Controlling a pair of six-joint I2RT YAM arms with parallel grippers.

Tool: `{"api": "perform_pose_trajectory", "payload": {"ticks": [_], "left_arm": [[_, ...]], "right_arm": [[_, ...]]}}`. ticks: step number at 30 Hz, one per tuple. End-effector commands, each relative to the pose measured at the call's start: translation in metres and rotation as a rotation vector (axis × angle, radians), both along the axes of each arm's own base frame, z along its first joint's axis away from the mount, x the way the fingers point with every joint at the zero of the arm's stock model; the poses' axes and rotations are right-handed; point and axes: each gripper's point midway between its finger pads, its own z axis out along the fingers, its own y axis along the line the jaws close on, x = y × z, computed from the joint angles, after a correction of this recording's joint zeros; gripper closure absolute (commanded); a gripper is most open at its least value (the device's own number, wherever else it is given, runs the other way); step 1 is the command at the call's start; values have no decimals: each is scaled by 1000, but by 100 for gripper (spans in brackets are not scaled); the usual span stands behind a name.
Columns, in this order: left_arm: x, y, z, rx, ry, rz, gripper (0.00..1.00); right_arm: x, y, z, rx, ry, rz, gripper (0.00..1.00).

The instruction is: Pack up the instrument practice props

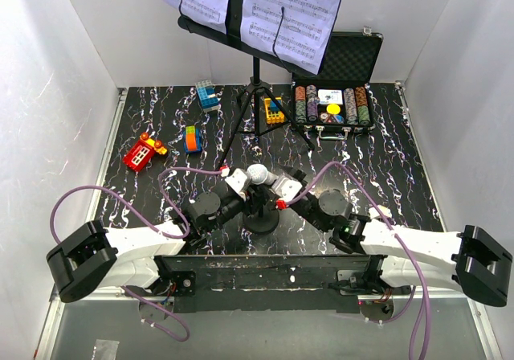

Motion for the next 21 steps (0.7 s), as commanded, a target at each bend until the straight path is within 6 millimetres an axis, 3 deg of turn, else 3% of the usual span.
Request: {"api": "perform_pose_trajectory", "payload": {"ticks": [1, 10, 19, 21], "left_arm": [[-32, 14, -81, 201, 217, -53, 100], [-35, 14, -81, 204, 207, -64, 100], [-36, 14, -81, 204, 202, -62, 100], [-36, 14, -80, 203, 201, -59, 100]], "right_arm": [[6, 8, 53, 123, -85, 8, 29], [16, 15, 50, 99, -72, 12, 41], [23, 14, 52, 99, -63, -5, 85], [25, 12, 54, 101, -57, -21, 98]]}}
